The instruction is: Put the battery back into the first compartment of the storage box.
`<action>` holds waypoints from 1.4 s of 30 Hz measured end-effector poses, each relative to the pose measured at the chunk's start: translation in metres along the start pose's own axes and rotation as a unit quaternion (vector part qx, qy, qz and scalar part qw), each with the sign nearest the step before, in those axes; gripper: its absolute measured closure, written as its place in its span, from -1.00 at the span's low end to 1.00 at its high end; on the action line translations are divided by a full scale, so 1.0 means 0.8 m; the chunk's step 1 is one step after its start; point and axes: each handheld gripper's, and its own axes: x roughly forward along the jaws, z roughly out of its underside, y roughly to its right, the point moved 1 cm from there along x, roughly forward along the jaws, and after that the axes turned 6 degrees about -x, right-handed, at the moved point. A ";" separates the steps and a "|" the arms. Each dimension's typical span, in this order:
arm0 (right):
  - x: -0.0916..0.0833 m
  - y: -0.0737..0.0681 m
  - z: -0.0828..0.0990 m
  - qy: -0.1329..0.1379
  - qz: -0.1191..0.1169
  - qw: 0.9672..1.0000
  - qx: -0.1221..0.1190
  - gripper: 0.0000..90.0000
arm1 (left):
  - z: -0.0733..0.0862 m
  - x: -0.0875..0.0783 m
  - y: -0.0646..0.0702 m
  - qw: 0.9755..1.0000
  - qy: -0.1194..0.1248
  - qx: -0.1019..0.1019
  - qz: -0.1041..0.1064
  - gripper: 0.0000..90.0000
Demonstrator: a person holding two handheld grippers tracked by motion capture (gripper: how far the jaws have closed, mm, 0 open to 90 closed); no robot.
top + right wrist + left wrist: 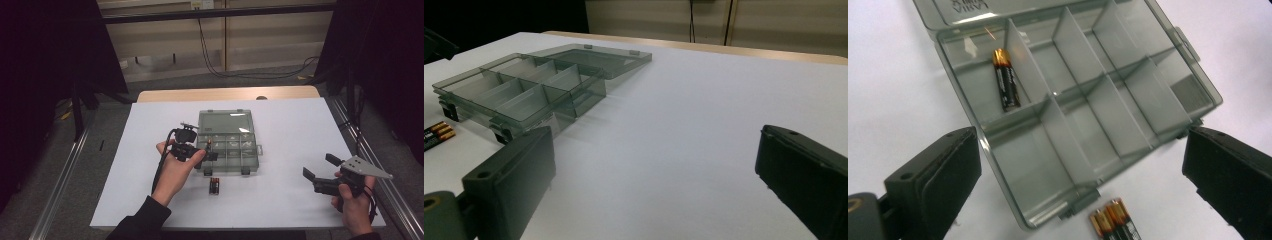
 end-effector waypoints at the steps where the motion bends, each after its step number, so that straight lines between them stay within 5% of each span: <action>1: 0.000 0.000 0.000 -0.001 -0.001 1.000 0.000 -0.95 | 0.001 -0.001 0.001 1.000 -0.001 0.003 0.000 -0.94; 27: 0.001 -0.002 0.000 -0.003 -0.002 1.000 0.003 -0.96 | 0.043 -0.017 0.022 1.000 0.000 0.013 0.009 -0.75; 42: 0.001 -0.002 0.000 -0.002 0.000 1.000 -0.001 -0.95 | 0.066 -0.007 0.030 1.000 -0.021 0.013 0.000 -0.18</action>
